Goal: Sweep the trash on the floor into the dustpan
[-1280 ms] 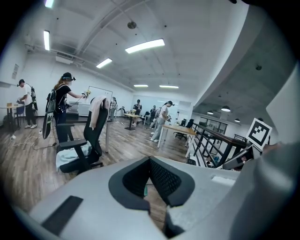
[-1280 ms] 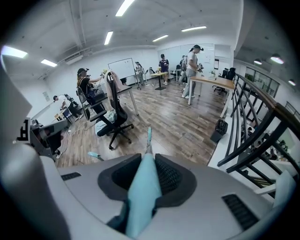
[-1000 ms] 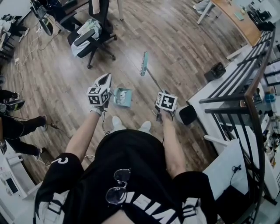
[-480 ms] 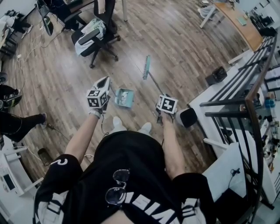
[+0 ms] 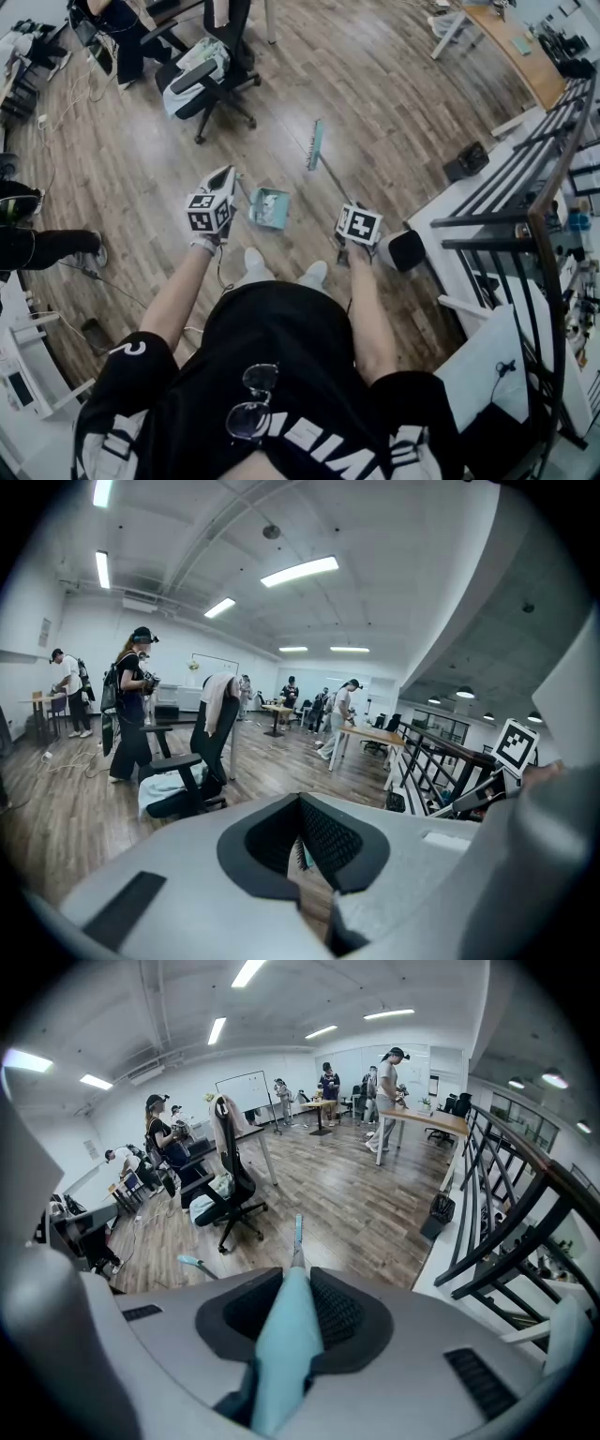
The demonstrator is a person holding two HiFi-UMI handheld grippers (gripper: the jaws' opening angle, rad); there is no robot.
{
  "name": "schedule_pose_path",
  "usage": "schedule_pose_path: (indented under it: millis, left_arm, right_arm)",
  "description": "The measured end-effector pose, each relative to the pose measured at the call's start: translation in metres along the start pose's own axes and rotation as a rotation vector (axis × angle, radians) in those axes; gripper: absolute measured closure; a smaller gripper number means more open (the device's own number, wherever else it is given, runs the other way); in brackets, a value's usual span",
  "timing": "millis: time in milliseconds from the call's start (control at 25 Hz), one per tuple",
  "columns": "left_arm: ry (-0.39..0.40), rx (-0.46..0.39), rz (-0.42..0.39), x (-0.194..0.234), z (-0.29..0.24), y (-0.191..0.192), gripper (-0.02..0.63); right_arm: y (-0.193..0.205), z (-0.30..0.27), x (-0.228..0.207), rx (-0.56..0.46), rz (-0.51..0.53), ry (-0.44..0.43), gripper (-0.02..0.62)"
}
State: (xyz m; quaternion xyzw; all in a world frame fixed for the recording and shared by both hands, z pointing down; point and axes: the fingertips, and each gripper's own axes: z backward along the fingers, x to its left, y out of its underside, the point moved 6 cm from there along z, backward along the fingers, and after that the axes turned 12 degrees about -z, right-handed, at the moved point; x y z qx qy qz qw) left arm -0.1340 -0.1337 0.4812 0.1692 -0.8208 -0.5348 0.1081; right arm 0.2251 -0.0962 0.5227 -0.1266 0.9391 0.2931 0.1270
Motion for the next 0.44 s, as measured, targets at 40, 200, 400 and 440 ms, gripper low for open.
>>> schedule_pose_path:
  millis: [40,200,400,440]
  left_arm:
    - [0.0,0.001,0.0,0.0,0.0007,0.0006,0.607]
    - [-0.002,0.006,0.006,0.0024,0.0003,0.0018,0.607]
    - [-0.001,0.008,0.008,0.0074,-0.0008,0.0023,0.607]
    - [-0.001,0.007,0.008,0.0082,-0.0008,0.0023,0.607]
  right_arm:
    - [0.0007,0.0006,-0.0014,0.002,0.001,0.008,0.511]
    - [0.0016,-0.0006,-0.0013,0.007,0.003,0.014,0.511]
    - [0.001,-0.0025,0.0032,0.005,-0.001,0.008,0.511]
    - [0.0004,-0.0027,0.0037,0.001,0.001,0.009,0.511]
